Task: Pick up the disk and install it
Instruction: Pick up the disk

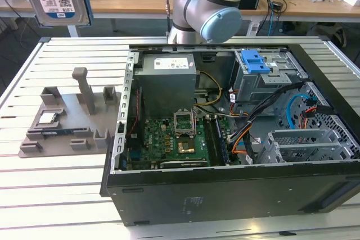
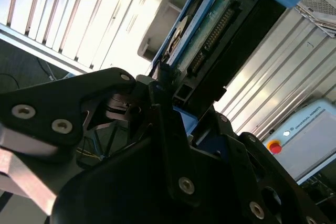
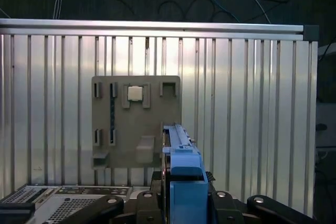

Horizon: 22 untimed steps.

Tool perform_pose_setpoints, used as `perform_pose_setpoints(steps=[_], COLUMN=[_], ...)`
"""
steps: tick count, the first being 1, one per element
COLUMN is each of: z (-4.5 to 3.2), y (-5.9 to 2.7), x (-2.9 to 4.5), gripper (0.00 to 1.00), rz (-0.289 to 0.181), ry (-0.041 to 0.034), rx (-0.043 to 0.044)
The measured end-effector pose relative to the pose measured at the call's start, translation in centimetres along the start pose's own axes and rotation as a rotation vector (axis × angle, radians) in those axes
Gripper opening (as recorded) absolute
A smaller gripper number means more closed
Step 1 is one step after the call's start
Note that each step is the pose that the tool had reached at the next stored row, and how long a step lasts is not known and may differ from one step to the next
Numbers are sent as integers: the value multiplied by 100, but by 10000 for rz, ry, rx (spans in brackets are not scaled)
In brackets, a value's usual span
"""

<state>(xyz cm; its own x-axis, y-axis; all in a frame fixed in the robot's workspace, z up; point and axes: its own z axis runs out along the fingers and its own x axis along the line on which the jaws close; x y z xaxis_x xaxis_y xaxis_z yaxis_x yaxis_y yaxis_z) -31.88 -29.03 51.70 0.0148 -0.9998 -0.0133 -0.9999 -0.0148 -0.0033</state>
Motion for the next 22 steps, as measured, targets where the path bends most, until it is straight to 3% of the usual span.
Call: perform_pose_setpoints(steps=[7, 9, 13, 22], z=[4, 7, 11, 22], y=[-340, -467, -629, -1100], x=[51, 86, 140, 282], gripper=[37, 37, 37, 37], rz=[3, 1, 2, 3], ry=[2, 0, 1, 1], rx=[-9, -9, -10, -13])
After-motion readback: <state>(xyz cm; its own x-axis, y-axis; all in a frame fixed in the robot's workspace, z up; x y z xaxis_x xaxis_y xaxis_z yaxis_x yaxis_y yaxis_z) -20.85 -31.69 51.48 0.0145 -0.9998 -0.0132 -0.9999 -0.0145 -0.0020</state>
